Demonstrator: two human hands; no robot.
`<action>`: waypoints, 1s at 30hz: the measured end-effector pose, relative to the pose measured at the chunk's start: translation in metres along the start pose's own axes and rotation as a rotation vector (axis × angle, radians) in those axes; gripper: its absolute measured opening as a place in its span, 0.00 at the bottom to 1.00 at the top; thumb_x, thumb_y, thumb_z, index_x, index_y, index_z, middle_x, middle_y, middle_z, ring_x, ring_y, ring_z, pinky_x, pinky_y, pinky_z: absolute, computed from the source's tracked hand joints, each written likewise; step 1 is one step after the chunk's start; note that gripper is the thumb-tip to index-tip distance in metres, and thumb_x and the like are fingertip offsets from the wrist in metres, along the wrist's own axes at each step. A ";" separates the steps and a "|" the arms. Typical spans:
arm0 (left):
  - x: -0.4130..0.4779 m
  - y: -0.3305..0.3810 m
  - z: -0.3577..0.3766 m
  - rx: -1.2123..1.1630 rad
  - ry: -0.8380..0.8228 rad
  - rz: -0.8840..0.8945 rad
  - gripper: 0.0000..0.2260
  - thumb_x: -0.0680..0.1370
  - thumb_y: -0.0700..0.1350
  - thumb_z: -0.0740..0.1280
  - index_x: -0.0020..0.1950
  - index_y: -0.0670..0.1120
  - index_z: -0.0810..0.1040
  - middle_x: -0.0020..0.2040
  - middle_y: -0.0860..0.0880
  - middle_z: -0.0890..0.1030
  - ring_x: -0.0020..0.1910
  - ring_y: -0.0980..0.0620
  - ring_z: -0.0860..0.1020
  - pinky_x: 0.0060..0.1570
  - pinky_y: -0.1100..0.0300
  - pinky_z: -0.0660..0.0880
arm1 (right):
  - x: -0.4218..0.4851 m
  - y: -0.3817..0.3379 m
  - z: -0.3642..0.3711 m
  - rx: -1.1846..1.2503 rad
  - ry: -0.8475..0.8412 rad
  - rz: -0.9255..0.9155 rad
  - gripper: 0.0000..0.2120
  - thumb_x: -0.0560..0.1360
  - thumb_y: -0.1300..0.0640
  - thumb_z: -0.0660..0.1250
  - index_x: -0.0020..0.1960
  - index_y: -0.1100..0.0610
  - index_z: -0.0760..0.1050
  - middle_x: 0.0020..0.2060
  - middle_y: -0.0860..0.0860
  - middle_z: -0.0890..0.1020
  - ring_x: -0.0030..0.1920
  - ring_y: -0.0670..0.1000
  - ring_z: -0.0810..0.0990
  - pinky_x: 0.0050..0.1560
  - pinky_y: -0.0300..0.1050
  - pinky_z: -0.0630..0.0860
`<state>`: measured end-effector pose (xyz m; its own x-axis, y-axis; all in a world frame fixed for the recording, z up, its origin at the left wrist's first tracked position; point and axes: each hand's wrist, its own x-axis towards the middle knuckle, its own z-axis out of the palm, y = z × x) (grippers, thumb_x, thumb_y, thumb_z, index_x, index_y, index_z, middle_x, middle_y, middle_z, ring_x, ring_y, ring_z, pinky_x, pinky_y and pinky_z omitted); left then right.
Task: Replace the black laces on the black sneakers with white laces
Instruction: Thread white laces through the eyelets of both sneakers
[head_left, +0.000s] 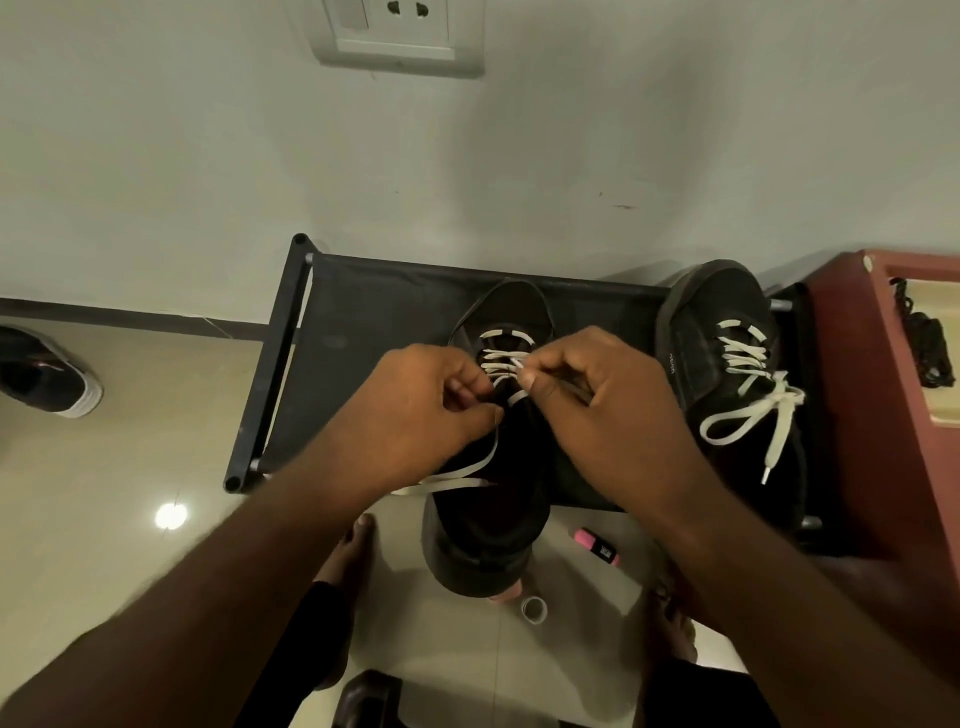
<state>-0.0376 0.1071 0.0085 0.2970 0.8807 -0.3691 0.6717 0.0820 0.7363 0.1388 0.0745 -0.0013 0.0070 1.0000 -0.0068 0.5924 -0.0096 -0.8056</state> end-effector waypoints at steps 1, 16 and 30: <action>0.000 0.000 -0.001 -0.002 0.002 -0.013 0.03 0.74 0.47 0.74 0.47 0.52 0.82 0.40 0.54 0.83 0.39 0.59 0.81 0.38 0.70 0.77 | -0.002 -0.001 0.002 -0.061 -0.046 -0.008 0.04 0.78 0.58 0.69 0.50 0.51 0.82 0.44 0.41 0.76 0.46 0.39 0.78 0.46 0.26 0.71; 0.009 -0.005 -0.012 -0.421 -0.095 -0.307 0.05 0.77 0.35 0.68 0.51 0.39 0.82 0.46 0.43 0.85 0.41 0.53 0.84 0.37 0.65 0.80 | -0.008 -0.028 0.018 -0.443 -0.075 0.046 0.08 0.80 0.50 0.64 0.53 0.50 0.80 0.47 0.43 0.71 0.39 0.45 0.72 0.34 0.31 0.60; 0.010 -0.006 -0.017 -0.494 -0.187 -0.263 0.07 0.75 0.35 0.70 0.52 0.37 0.82 0.47 0.41 0.85 0.46 0.50 0.85 0.42 0.63 0.81 | -0.005 -0.018 0.033 -0.371 -0.057 0.028 0.05 0.77 0.54 0.68 0.45 0.53 0.81 0.45 0.44 0.71 0.38 0.45 0.73 0.34 0.35 0.67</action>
<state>-0.0506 0.1230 0.0098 0.3077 0.7078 -0.6359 0.3570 0.5336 0.7667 0.1015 0.0693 -0.0062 -0.0114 0.9977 -0.0675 0.8441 -0.0266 -0.5356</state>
